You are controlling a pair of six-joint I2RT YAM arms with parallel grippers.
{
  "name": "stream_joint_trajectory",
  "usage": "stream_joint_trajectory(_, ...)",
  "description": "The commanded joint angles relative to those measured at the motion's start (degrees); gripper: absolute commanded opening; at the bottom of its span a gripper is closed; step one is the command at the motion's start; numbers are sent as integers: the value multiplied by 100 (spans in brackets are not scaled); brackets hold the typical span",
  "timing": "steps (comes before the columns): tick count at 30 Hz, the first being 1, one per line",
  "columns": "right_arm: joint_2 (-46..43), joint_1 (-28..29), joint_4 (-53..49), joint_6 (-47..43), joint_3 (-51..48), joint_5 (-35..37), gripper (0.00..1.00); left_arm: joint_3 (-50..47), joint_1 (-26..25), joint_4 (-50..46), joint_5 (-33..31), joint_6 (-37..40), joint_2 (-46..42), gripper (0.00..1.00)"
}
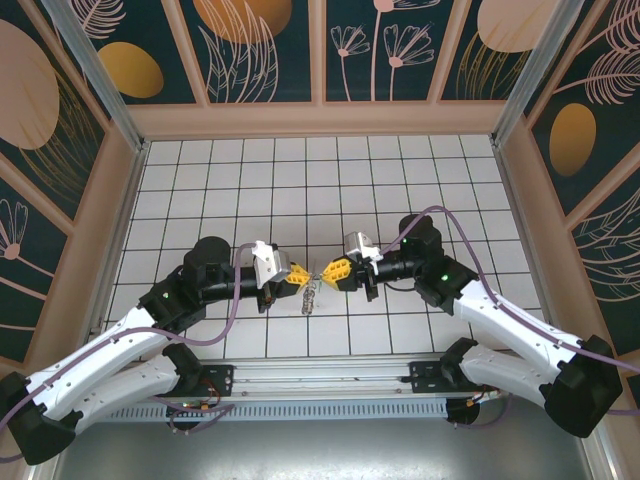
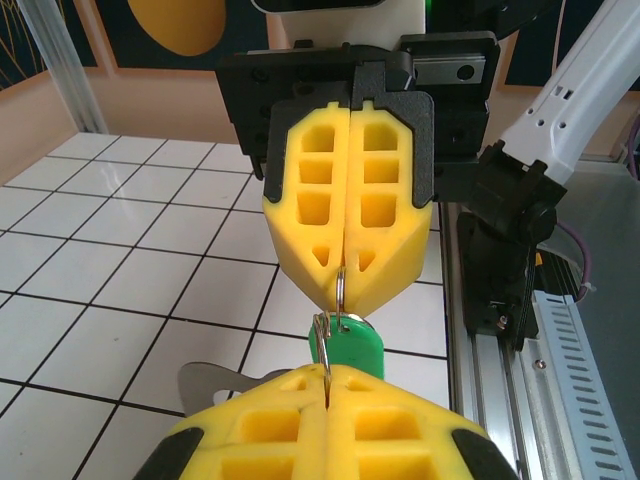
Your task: Put the keys on the keyring
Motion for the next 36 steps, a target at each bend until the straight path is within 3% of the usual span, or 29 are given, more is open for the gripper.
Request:
stream_joint_trajectory(1, -17, 43, 127, -48, 191, -110, 0, 160, -33, 79, 162, 93, -5, 0)
stream_joint_trajectory(36, 175, -164, 346, 237, 236, -510, 0, 169, -33, 73, 164, 102, -4, 0)
